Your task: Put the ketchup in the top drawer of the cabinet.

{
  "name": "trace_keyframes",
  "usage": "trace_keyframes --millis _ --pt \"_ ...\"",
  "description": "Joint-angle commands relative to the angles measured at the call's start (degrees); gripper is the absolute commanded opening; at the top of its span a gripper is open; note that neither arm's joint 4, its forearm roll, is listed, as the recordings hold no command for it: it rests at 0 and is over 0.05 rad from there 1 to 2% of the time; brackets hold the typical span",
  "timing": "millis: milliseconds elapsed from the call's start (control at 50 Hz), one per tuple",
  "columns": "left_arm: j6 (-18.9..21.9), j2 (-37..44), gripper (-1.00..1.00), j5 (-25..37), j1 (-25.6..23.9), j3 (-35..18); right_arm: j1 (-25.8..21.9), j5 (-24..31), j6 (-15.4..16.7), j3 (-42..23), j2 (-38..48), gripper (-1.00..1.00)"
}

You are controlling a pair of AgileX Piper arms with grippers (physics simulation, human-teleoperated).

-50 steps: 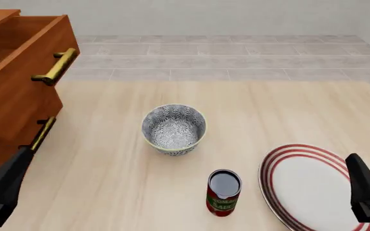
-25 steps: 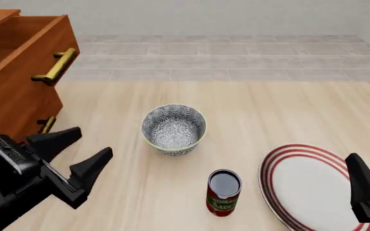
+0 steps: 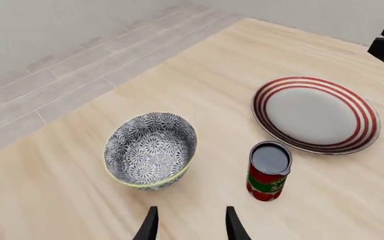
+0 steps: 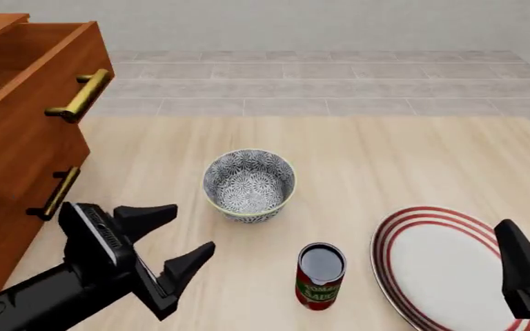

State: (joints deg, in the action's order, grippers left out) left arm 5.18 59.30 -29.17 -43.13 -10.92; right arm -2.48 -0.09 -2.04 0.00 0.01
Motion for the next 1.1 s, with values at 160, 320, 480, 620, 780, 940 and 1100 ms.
trace_keyframes --millis 160,320,480,620,780,940,1100 --pt "-1.53 10.67 1.00 -5.80 -5.39 -0.86 -0.36 0.58 -0.41 0.00 0.00 1.00" --pt "1.60 15.15 1.00 -8.30 -7.43 -1.38 -0.70 0.76 -0.24 0.00 0.00 1.00" --pt "1.92 17.73 1.00 -7.73 -9.94 -3.90 -0.82 0.87 0.68 0.00 0.00 1.00" --pt "2.29 21.18 1.00 -9.25 -11.90 -5.26 -0.89 0.98 0.28 0.00 0.00 1.00" --pt "2.45 22.97 1.00 -8.58 -14.11 -7.76 -0.75 1.06 0.03 0.00 -0.01 1.00" --pt "1.91 25.62 1.00 -8.98 -15.70 -9.96 -0.74 1.11 -0.09 0.00 -0.01 1.00" --pt "2.85 28.67 1.00 -9.73 -17.15 -11.29 -0.83 1.24 -0.33 0.00 -0.01 1.00"
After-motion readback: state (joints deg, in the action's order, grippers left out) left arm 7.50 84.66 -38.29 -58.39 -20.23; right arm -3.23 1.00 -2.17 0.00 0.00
